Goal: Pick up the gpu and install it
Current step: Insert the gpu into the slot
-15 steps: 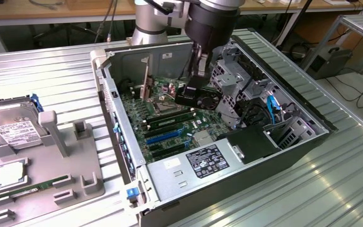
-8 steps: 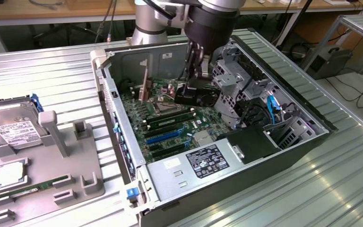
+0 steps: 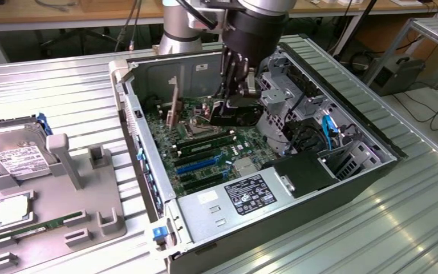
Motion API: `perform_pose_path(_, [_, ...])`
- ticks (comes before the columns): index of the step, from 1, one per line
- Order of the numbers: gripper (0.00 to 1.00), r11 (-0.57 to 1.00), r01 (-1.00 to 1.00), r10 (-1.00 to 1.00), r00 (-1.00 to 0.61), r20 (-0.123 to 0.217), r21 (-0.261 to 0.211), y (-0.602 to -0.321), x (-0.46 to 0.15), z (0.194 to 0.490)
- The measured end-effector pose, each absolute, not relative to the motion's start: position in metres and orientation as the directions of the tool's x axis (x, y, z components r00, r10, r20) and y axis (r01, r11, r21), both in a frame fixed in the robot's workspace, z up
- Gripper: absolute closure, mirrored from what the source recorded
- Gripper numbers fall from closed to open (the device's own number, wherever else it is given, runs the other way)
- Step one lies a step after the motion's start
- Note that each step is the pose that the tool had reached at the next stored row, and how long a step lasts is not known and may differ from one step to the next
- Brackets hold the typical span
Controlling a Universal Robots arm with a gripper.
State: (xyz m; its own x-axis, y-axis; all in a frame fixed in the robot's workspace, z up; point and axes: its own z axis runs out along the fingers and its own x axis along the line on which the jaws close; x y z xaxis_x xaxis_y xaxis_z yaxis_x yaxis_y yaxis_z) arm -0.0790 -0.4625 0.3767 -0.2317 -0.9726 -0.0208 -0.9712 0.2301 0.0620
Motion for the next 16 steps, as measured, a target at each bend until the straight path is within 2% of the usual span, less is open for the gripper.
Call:
perform_pose_path(9, [0.74,0.053,-0.997,-0.998,-0.054,-0.022,0.056,-0.463,-0.079,0.372])
perform_pose_path(16, [0.74,0.037,-0.999,-0.999,-0.038,-0.024,0.031,-0.462,-0.091,0.363])
